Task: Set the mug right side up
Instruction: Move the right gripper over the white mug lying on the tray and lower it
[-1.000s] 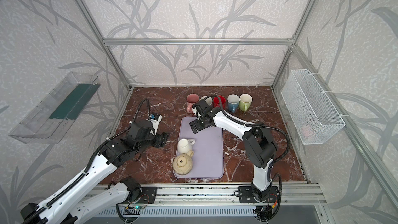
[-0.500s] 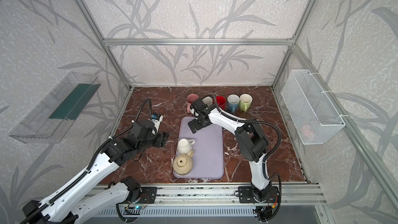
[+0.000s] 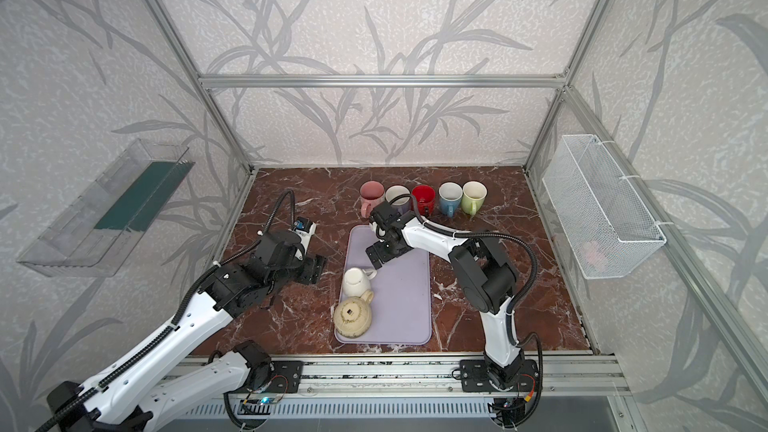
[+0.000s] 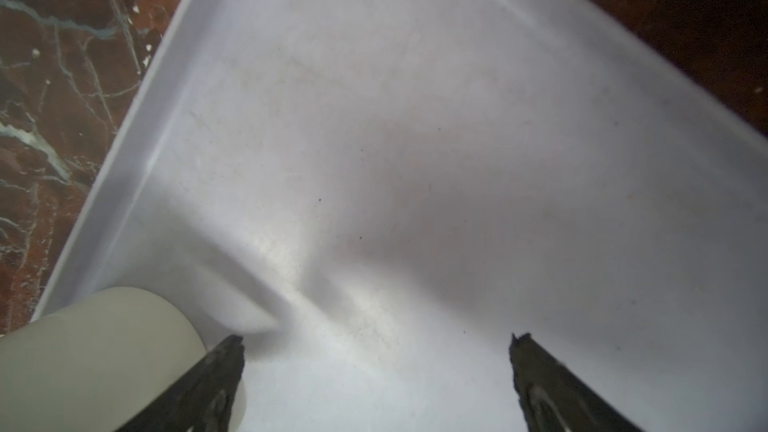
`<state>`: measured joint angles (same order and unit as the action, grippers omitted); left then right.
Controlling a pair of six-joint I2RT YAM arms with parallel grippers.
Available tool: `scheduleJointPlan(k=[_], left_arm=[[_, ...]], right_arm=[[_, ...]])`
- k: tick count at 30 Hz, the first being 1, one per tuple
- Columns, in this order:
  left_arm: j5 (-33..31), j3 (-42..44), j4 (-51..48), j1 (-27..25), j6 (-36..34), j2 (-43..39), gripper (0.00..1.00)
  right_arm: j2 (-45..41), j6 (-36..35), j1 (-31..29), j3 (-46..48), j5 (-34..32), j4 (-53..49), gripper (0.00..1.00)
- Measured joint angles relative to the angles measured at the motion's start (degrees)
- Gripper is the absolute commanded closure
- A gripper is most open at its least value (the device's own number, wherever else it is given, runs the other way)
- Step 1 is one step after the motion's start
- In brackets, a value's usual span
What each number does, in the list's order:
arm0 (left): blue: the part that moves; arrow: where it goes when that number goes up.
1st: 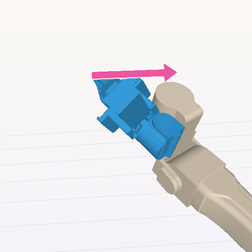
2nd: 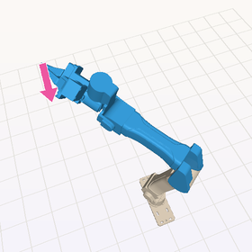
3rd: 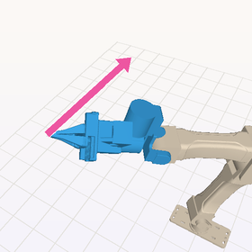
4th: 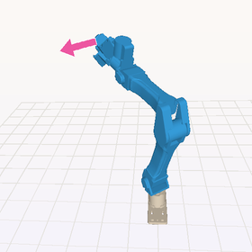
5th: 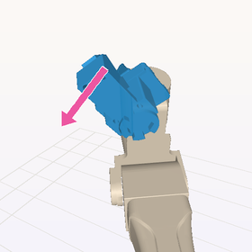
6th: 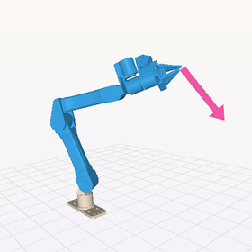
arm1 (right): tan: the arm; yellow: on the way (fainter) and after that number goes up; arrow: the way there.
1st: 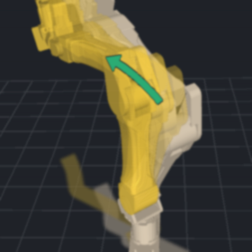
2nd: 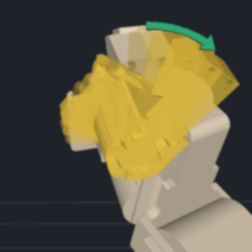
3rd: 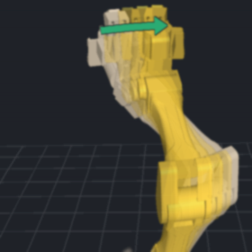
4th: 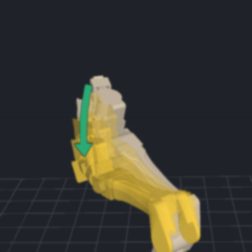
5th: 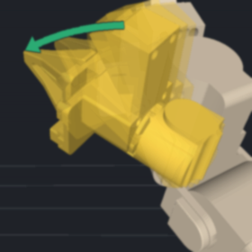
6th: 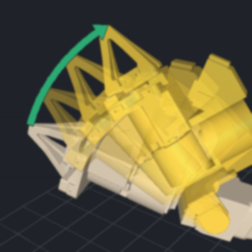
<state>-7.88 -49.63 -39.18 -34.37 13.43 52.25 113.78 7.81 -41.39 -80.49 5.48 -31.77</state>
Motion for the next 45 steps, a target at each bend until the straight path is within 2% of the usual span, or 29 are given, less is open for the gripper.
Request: scheduleJointPlan(k=[28,30,38,43,45], left_arm=[[0.09,0.00,0.00,0.00,0.00,-0.11,0.26],[0.09,0.00,0.00,0.00,0.00,-0.11,0.26],[0.20,0.00,0.00,0.00,0.00,-0.09,0.26],[0.26,0.00,-0.02,0.00,0.00,0.00,0.26],[0.26,0.00,-0.02,0.00,0.00,0.00,0.26]], right_arm=[[-10.97,-0.46,-6.49,12.87,-2.62,2.82,0.03],[-11.54,-1.09,-6.67,12.87,-3.13,2.32,0.08],[-16.39,-6.38,-6.67,10.34,-4.55,-3.85,0.47],[-19.47,-10.08,-6.69,8.17,-2.40,-7.13,0.63],[-19.98,-11.28,-6.69,7.85,-0.96,-7.87,0.66]])
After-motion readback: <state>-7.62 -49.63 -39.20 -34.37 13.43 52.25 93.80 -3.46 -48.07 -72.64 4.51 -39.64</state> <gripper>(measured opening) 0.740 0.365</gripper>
